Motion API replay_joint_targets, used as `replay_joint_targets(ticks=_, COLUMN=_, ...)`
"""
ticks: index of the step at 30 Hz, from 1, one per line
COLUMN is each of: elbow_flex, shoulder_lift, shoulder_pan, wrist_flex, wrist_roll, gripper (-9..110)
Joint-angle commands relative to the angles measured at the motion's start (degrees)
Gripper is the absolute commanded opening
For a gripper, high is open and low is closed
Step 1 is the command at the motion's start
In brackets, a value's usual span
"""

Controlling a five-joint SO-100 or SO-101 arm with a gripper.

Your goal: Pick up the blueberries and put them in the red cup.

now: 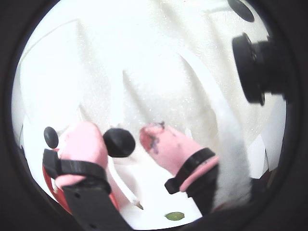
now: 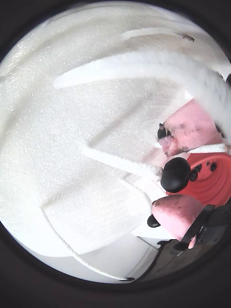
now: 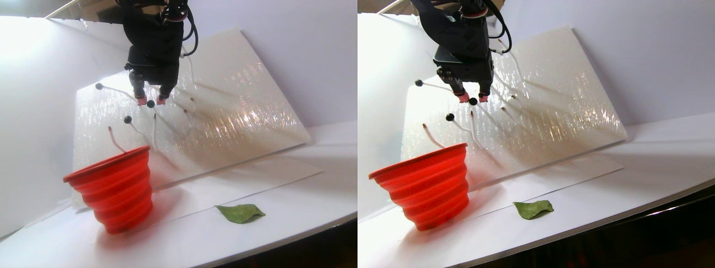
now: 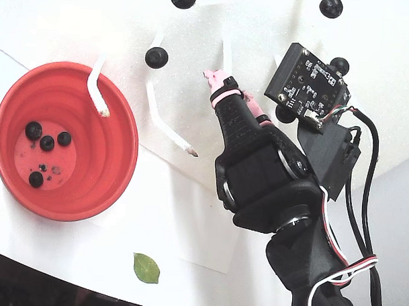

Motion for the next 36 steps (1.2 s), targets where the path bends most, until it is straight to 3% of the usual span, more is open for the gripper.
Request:
replay_joint_targets(ticks=1, elbow_flex=-5.0, shoulder_lift=0.7, shoulder_pan=-4.3, wrist_flex=-1.6, wrist_roll=0.6, gripper=17)
replay_joint_targets(ticks=36, elbow_flex=-6.0, shoulder_lift=-2.4, shoulder_pan=-2.3, wrist_flex=-4.1, wrist_roll=-1.0, gripper=15)
